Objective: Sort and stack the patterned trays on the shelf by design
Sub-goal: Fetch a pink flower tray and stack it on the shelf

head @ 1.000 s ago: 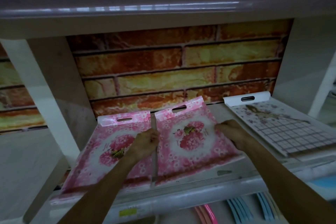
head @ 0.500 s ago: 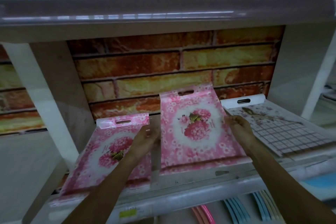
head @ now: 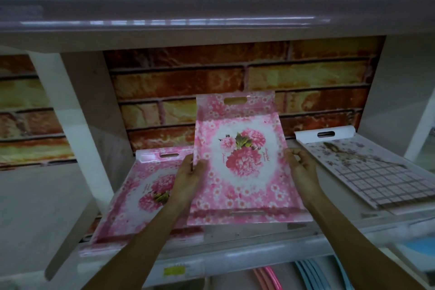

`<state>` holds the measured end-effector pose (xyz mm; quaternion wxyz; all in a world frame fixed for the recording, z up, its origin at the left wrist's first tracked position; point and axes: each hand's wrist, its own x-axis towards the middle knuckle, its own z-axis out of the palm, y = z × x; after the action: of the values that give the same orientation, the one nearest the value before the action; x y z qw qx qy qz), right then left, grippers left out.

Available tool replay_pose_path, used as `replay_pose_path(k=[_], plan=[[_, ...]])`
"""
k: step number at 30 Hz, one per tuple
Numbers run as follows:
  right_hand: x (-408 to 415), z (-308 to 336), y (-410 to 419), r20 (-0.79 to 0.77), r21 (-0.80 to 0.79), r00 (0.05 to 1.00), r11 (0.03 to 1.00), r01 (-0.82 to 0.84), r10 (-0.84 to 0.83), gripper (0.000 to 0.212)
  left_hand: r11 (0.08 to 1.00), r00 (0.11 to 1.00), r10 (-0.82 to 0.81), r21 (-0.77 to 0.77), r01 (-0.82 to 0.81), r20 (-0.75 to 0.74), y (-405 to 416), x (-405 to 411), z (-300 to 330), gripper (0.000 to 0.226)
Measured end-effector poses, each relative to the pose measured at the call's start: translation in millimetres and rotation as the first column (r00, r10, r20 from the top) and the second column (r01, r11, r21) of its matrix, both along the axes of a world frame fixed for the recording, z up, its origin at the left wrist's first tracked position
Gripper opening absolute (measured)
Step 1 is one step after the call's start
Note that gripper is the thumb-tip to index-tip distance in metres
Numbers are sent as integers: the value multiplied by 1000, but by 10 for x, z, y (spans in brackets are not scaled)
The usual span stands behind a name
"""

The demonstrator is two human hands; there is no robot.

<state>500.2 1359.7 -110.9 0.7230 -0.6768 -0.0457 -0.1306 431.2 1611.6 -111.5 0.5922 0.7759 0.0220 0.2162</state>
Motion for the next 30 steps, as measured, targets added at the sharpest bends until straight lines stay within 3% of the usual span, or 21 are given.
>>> replay_pose_path(k=[4,10,16,20,30], plan=[[-45,4,373,12,14,999,999,-45,45,15,995,996,93,29,-93,12,271,-216,24,22],[-145,-8,993,-17,23,989,989,-143,144,18,978,974,209,18,-208,-89,812,-514,63,33],[-246,-76,1526,-46,-9,979,980,-199,198,16,949,949,295,152,-277,-115,1345,-758,30,52],[-292,-136,1735,-49,-88,980,976,-199,195,18,932,935,335,189,-310,-120,1488,-859,19,29],[-335,-312,1923,-112,-396,977,893,-211,181,19,814,847,472,491,-311,-244,1827,-811,-184,34]])
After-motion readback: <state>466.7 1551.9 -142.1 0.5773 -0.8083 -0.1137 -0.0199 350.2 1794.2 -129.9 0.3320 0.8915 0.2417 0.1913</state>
